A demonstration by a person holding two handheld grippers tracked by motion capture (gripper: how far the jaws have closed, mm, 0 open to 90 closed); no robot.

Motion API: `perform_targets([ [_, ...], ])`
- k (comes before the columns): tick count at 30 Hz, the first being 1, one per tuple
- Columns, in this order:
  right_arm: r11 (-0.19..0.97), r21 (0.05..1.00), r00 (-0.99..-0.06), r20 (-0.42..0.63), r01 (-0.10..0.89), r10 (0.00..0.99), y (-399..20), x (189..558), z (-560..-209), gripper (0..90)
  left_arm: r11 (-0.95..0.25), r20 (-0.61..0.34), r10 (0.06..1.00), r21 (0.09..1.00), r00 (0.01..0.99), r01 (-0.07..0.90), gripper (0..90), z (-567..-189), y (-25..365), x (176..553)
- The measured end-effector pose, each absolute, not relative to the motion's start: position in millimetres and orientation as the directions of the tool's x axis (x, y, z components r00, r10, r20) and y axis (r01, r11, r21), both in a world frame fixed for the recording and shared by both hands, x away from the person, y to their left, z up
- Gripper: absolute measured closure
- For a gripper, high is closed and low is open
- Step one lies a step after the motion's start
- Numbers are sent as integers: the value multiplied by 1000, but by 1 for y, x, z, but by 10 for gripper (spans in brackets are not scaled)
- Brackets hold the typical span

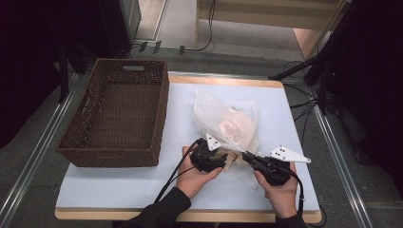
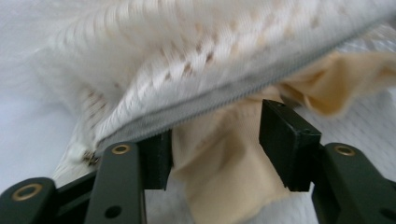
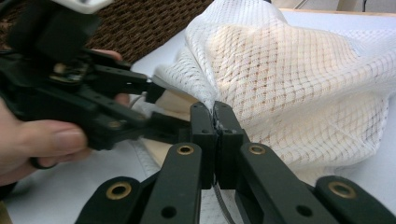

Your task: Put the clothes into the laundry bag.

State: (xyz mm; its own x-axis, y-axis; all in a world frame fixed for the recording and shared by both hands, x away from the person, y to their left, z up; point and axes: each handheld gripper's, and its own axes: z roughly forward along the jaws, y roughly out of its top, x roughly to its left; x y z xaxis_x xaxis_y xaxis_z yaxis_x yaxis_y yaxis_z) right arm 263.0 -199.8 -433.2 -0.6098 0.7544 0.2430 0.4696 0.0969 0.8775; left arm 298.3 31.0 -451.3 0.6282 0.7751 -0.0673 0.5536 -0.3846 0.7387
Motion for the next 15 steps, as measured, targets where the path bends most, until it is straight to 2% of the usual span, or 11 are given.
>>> perform_targets([
  [9,94,874,-601,246,476,760,-200,263,-433,892,-401,-65,760,737,647,544,450,-442,49,272],
  [12,95,875,-603,244,474,759,-200,264,-434,892,-413,-65,747,735,662,538,549,-444,49,266],
  [13,97,875,-604,243,474,759,-200,264,-434,892,-429,-68,735,724,675,540,614,-445,46,265],
  [15,99,876,-606,241,472,758,-199,264,-434,892,-460,-49,719,714,694,528,644,-451,38,264],
])
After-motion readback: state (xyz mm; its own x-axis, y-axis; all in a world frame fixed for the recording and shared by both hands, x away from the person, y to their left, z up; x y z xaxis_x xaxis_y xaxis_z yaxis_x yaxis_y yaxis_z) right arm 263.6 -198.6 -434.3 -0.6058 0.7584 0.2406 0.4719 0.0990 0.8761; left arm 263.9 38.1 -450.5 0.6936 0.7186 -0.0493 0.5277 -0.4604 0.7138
